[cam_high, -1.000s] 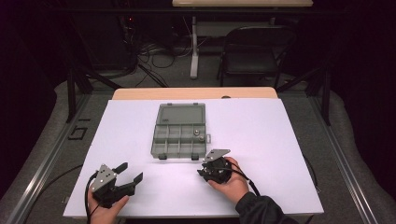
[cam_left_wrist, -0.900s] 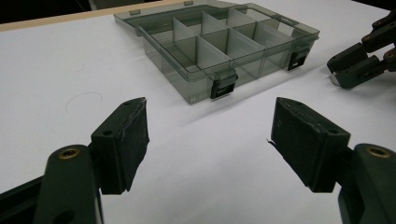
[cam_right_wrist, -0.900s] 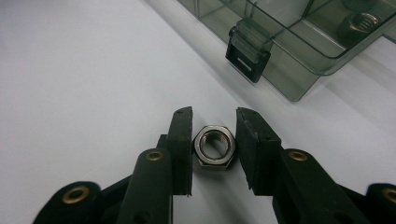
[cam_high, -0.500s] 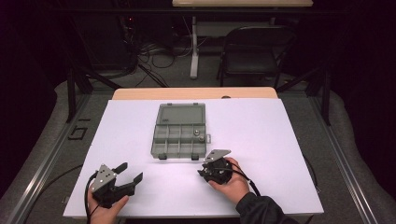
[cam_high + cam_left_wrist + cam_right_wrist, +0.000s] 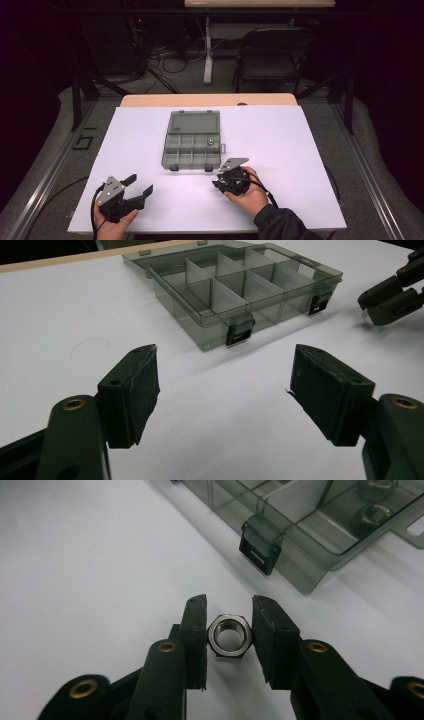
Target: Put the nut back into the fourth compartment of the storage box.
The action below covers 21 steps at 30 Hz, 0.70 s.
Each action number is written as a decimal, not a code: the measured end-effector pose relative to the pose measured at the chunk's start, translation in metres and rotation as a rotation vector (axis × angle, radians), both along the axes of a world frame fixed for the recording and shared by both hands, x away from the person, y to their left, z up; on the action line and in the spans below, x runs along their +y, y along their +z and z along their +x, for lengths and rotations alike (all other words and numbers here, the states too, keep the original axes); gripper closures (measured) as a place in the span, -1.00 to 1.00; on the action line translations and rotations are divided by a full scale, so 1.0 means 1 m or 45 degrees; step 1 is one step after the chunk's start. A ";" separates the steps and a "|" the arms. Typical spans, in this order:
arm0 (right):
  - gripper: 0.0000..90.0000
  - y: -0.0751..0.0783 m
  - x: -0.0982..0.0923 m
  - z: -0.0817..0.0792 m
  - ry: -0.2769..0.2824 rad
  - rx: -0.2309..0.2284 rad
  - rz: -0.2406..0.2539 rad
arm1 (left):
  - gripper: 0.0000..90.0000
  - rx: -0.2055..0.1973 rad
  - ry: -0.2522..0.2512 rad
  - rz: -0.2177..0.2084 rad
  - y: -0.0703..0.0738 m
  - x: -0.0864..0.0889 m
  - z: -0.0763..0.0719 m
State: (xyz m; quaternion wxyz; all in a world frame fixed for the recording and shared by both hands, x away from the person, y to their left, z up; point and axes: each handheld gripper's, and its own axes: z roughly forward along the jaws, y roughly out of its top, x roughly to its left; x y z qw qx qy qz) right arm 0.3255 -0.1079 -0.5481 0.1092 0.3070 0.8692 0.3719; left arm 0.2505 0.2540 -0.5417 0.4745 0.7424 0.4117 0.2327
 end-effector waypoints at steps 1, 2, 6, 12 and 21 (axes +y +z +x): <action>0.51 0.002 0.000 0.001 0.001 -0.004 -0.001 | -0.39 0.000 0.000 0.000 0.000 0.000 0.000; 0.51 0.002 0.000 0.001 0.001 -0.004 -0.001 | -0.39 0.001 0.001 0.000 0.000 0.000 0.000; 0.51 0.014 0.000 0.004 0.013 -0.008 0.005 | -0.39 0.001 0.005 0.006 0.000 0.000 0.000; 0.51 0.039 -0.001 0.013 0.010 -0.034 0.013 | -0.39 0.001 0.004 0.005 0.000 0.000 0.000; 0.51 0.062 -0.001 0.031 -0.015 -0.039 0.014 | -0.39 0.004 0.004 -0.006 0.000 0.001 0.000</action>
